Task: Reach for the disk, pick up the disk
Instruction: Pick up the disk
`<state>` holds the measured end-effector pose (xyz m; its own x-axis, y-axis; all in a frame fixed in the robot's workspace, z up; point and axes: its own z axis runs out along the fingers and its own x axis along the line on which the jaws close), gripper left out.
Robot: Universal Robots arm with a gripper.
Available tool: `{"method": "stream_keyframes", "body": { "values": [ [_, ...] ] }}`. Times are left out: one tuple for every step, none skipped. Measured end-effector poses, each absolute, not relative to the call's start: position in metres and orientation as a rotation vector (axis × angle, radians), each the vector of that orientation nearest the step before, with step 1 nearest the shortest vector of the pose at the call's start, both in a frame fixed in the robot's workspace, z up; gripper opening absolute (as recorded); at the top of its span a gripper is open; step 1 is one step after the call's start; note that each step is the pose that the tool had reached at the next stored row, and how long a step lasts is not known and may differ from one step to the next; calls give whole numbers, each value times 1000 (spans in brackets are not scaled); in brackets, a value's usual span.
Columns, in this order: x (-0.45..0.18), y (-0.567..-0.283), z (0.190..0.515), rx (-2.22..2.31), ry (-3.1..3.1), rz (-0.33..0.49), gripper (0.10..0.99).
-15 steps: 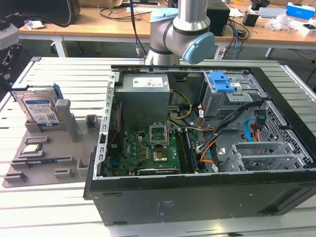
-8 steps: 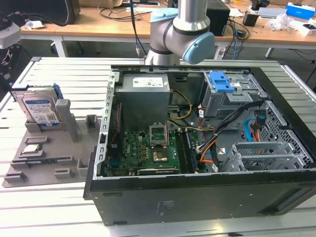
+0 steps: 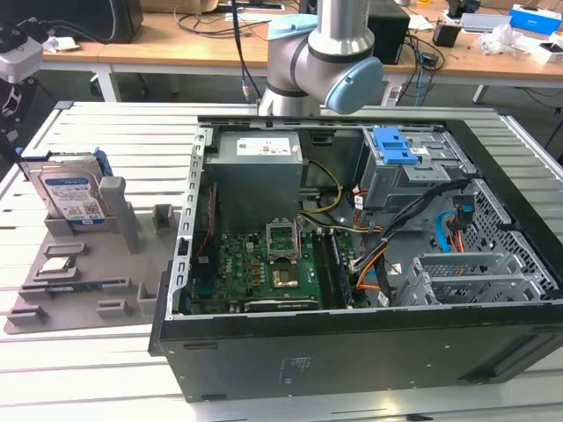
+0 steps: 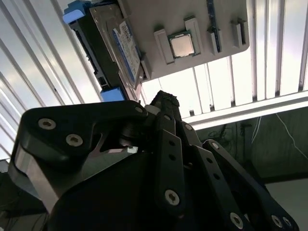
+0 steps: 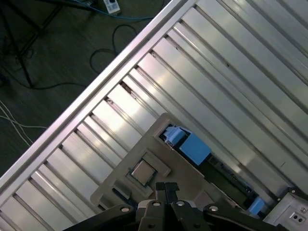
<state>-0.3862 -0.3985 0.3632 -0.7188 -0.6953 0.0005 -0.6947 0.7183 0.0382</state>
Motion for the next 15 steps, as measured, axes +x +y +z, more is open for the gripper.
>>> {"method": "stream_keyframes", "body": {
  "values": [
    [-386, -398, 363, 1193, -2890, -55, 106],
    [-386, -398, 363, 1211, -2882, -55, 106],
    [-386, -398, 363, 1226, -2875, -55, 106],
    [-386, -398, 363, 1236, -2871, -55, 106],
    [-386, -399, 363, 1253, -2863, -54, 106],
    [-386, -399, 363, 1262, -2859, -54, 106],
    [-386, -399, 363, 1274, -2854, -54, 106],
    [-386, -399, 363, 1284, -2849, -54, 106],
    [-386, -399, 363, 1294, -2844, -54, 106],
    [-386, -399, 363, 1302, -2841, -54, 106],
    [-386, -398, 363, 1313, -2835, -54, 106],
    [-386, -399, 363, 1328, -2828, -54, 106],
    [-386, -399, 363, 1335, -2825, -54, 106],
    [-386, -399, 363, 1343, -2821, -54, 106],
    [-386, -399, 363, 1350, -2817, -54, 106]
  ]
}}
